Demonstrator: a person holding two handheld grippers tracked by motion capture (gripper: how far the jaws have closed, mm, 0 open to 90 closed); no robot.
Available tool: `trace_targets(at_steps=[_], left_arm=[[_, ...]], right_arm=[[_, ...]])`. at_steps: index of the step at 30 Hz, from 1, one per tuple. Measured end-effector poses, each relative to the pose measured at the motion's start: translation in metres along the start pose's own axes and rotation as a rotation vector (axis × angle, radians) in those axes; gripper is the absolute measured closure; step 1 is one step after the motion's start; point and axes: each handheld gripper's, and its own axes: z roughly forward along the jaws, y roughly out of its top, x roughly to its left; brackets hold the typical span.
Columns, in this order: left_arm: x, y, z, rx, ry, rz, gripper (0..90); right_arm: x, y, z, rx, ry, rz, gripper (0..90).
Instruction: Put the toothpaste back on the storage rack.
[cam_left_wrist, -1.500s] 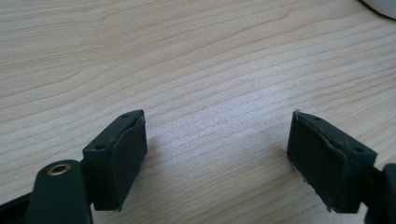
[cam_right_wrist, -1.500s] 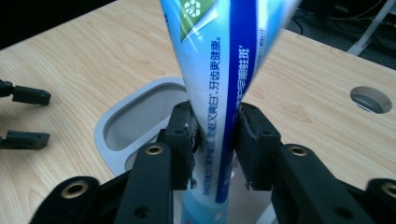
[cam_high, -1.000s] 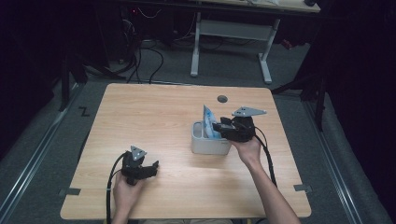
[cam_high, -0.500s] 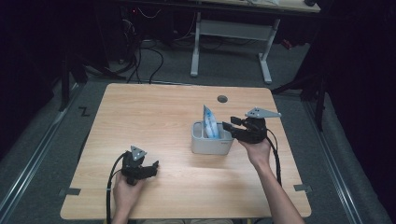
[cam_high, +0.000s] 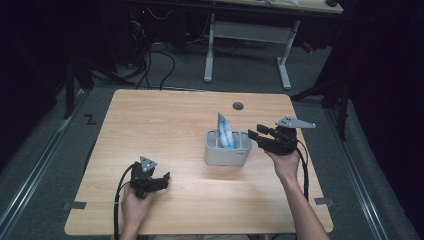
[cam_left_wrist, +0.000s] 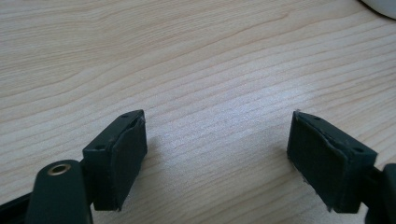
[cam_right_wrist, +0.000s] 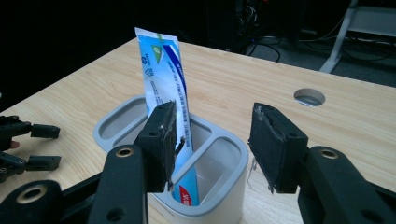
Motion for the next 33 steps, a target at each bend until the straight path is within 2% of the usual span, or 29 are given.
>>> trace_targets(at_steps=[33], left_arm=[[0.000, 0.000, 0.000, 0.001, 0.001, 0.001, 20.4]], right_arm=[[-0.023, -0.016, -0.034, -0.038, -0.051, 0.067, 49.6]])
